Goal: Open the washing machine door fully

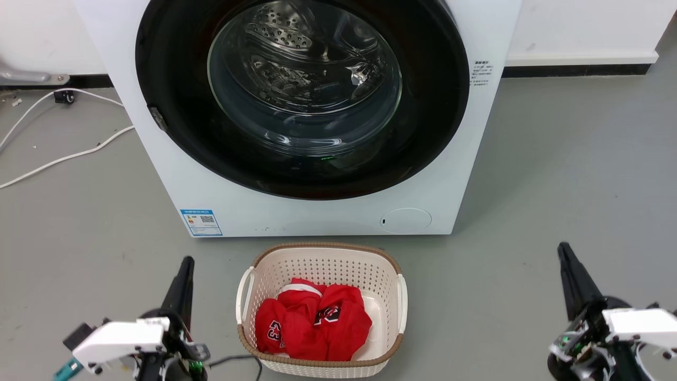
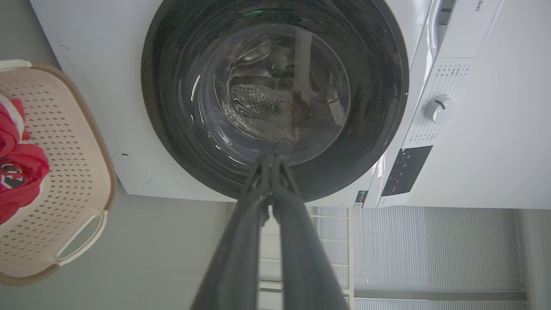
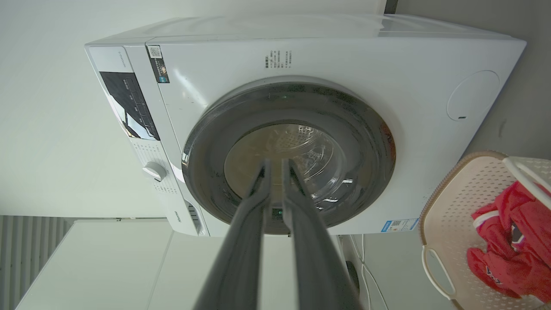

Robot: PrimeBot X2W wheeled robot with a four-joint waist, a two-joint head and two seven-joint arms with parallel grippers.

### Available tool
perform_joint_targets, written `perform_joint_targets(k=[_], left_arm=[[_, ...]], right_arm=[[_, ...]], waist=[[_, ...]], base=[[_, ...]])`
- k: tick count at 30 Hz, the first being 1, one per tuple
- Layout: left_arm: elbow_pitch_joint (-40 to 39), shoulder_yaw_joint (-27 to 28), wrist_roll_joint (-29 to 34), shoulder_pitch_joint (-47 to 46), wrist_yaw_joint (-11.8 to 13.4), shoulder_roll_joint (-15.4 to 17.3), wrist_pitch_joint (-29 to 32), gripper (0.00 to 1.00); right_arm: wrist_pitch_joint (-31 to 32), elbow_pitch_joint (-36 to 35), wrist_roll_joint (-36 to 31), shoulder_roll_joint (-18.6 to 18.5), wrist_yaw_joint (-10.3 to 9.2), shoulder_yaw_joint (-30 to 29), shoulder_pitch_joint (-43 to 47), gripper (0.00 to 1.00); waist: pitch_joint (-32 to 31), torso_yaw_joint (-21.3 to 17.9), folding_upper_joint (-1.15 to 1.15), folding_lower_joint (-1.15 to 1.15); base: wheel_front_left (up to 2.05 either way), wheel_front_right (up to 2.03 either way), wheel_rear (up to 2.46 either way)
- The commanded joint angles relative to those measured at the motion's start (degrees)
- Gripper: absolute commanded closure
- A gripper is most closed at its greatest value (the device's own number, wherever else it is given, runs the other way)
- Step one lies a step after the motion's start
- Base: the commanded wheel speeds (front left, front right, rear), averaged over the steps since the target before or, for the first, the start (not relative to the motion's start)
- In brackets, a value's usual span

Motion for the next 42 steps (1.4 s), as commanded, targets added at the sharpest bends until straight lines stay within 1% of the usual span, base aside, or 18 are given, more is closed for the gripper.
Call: perform_joint_targets(k=[1, 12, 17, 19, 26, 34, 42], left_arm=[[0.24, -0.05, 0.0, 0.12, 0.01, -0.03, -0.01, 0.0], [-1.51, -2.67, 0.99, -0.35, 0.03, -0.1, -3.03, 0.0], [-2.93, -2.84, 3.25, -0.56, 0.02, -0.1, -4.35, 0.0], [-3.66, -2.82, 5.0, -0.61, 0.01, -0.1, -4.85, 0.0], [-6.55, -2.04, 14.15, -0.65, 0.0, -0.1, -6.55, 0.0], [-8.88, -2.26, 25.88, -0.56, -0.02, -0.11, -8.34, 0.0], [-10.03, -2.38, 36.68, -0.27, -0.04, -0.1, -9.98, 0.0]], right_arm=[[-0.04, 0.26, 0.0, 0.02, -0.01, 0.04, 0.15, 0.0], [-3.02, -1.97, -0.59, 0.11, 0.0, 1.49, 1.13, 0.0], [-4.33, -3.19, -3.96, 0.13, 0.0, 1.23, 1.39, 0.0], [-4.85, -3.75, -6.31, 0.14, 0.0, 1.22, 1.48, 0.0], [-6.51, -5.94, -17.55, 0.17, 0.0, 1.43, 1.66, 0.0], [-8.3, -8.41, -31.77, 0.2, 0.01, 2.05, 2.07, 0.0], [-9.91, -10.0, -43.42, 0.24, 0.01, 2.73, 2.68, 0.0]], waist=[[0.0, 0.0, 0.0, 0.0], [0.07, -0.03, 0.0, 0.0], [0.08, -0.09, 0.0, 0.0], [0.09, -0.15, 0.0, 0.0], [0.13, -0.48, 0.0, 0.0], [0.22, -0.67, 0.0, 0.0], [0.16, -0.81, 0.0, 0.0]], base=[[0.0, 0.0, 0.0], [0.0, 0.0, 0.0], [0.0, 0.0, 0.0], [0.0, 0.0, 0.0], [0.0, 0.0, 0.0], [0.0, 0.0, 0.0], [0.0, 0.0, 0.0]])
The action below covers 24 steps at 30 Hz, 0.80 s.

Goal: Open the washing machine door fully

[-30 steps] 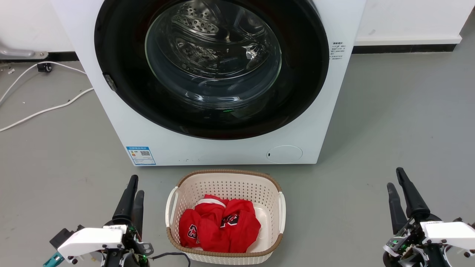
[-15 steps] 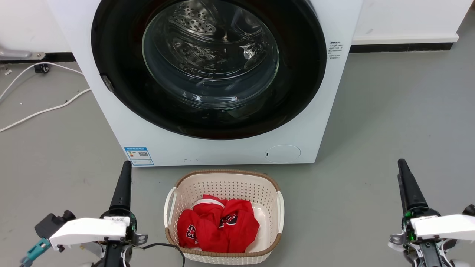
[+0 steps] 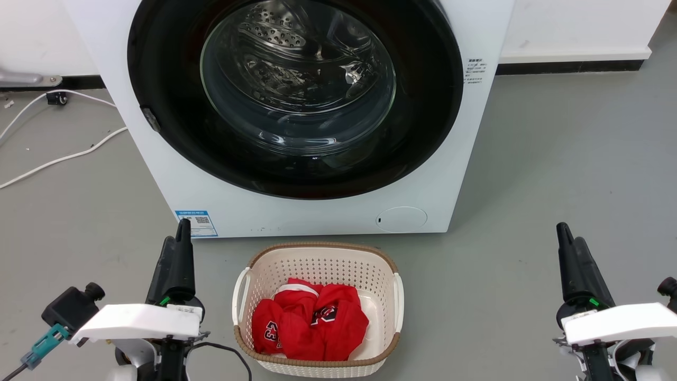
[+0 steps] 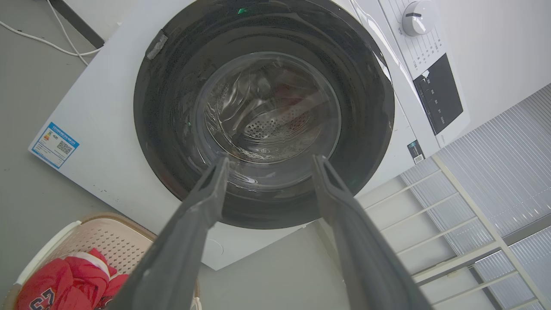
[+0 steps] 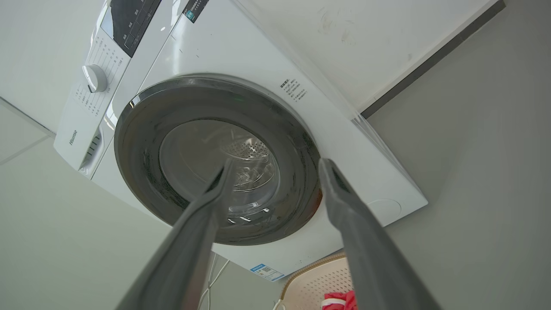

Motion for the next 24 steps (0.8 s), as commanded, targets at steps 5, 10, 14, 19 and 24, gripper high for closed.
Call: perform_joint_targets(k=[5, 10, 14, 19, 24], left_arm=[[-0.7, -0.6, 8.24, -0.87, -0.13, 0.52, -1.42, 0.0], [-0.29, -0.77, 13.71, -0.82, -0.14, 0.86, -2.33, 0.0], [-0.31, -0.95, 18.15, -0.76, -0.1, 1.2, -3.04, 0.0], [-0.62, -1.28, 22.56, -0.65, 0.06, 1.48, -3.88, 0.0], [-0.88, -1.85, 26.47, -0.65, 0.25, 1.71, -4.71, 0.0]], right_arm=[[-1.45, -1.14, -7.83, -0.07, 0.09, 0.08, -0.03, 0.0], [-2.38, -0.74, -12.52, -0.05, 0.1, 0.12, 0.21, 0.0], [-2.81, -0.38, -15.97, -0.04, 0.1, 0.24, 0.37, 0.0], [-3.1, -0.37, -19.94, -0.02, 0.1, 0.39, 0.5, 0.0], [-3.33, -0.75, -24.06, 0.01, 0.11, 0.33, 0.66, 0.0]], waist=[[-0.06, -0.02, 0.0, 0.0], [-0.12, -0.03, 0.0, 0.0], [-0.22, 0.02, 0.0, 0.0], [-0.31, 0.1, 0.0, 0.0], [-0.33, 0.23, 0.0, 0.0]], base=[[0.0, 0.0, 0.0], [0.0, 0.0, 0.0], [0.0, 0.0, 0.0], [0.0, 0.0, 0.0], [0.0, 0.0, 0.0]])
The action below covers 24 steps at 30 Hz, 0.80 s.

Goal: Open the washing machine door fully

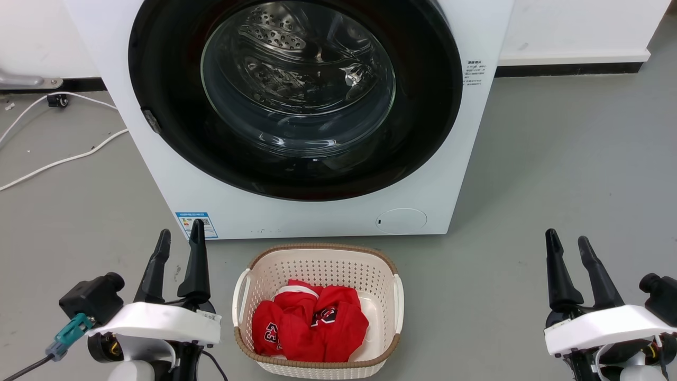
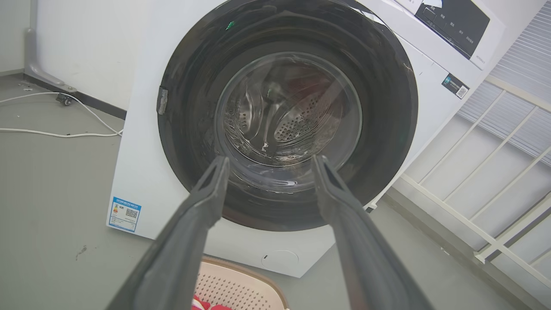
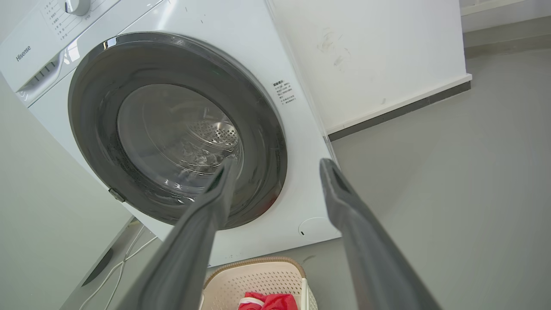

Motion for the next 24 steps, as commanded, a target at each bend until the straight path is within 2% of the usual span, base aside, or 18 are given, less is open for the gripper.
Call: perform_joint_targets(k=[1, 24], left_arm=[[-0.91, -0.28, 2.42, -0.64, 0.07, 0.47, -0.69, 0.0], [-1.11, -2.67, 16.06, 0.67, 2.09, 1.76, -3.78, 0.0]], right_arm=[[-0.58, -1.0, -2.65, -0.01, 0.11, 0.01, 0.12, 0.0], [0.43, -1.61, -16.78, 0.08, 0.11, 0.3, 0.83, 0.0]], waist=[[0.0, 0.04, 0.0, 0.0], [-0.01, 0.35, 0.0, 0.0]], base=[[0.0, 0.0, 0.0], [0.0, 0.0, 0.0]])
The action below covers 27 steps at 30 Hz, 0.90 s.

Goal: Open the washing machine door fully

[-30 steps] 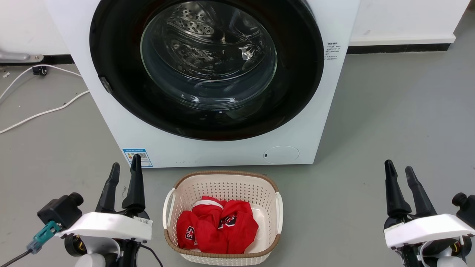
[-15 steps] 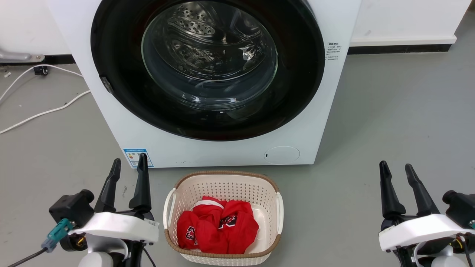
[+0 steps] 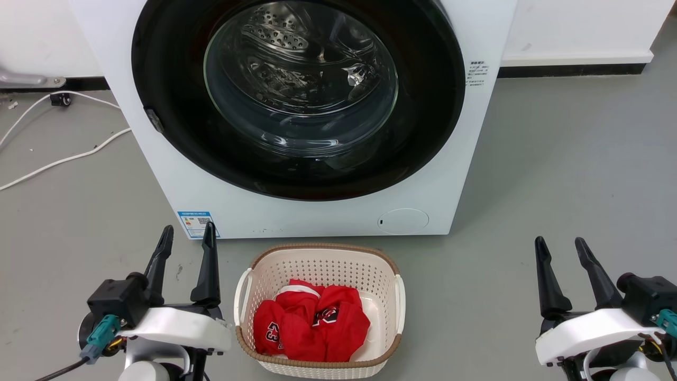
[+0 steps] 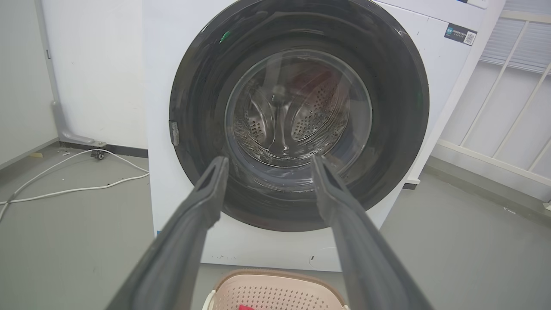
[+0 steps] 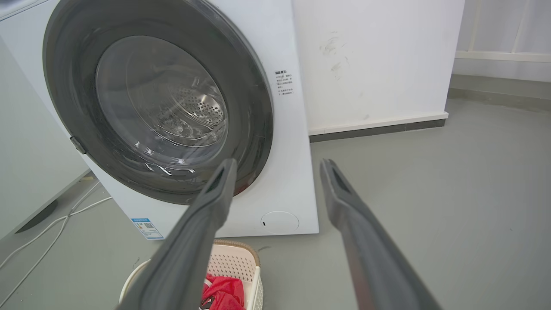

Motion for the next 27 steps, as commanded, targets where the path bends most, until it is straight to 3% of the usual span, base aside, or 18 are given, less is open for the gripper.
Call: perform_joint_targets(k=[1, 27], left_arm=[[-0.4, -0.23, 1.38, 0.12, 0.2, 0.44, -0.51, 0.0], [-0.15, -1.43, 13.67, 1.53, 1.66, 0.28, -3.79, 0.0]], right_arm=[[-0.08, -0.5, -1.37, 0.07, 0.1, 0.08, 0.03, 0.0], [-1.62, -0.55, -11.25, 0.19, 0.06, -0.07, -0.05, 0.0]], waist=[[0.01, 0.03, 0.0, 0.0], [0.21, 0.47, 0.0, 0.0]], base=[[0.0, 0.0, 0.0], [0.0, 0.0, 0.0]])
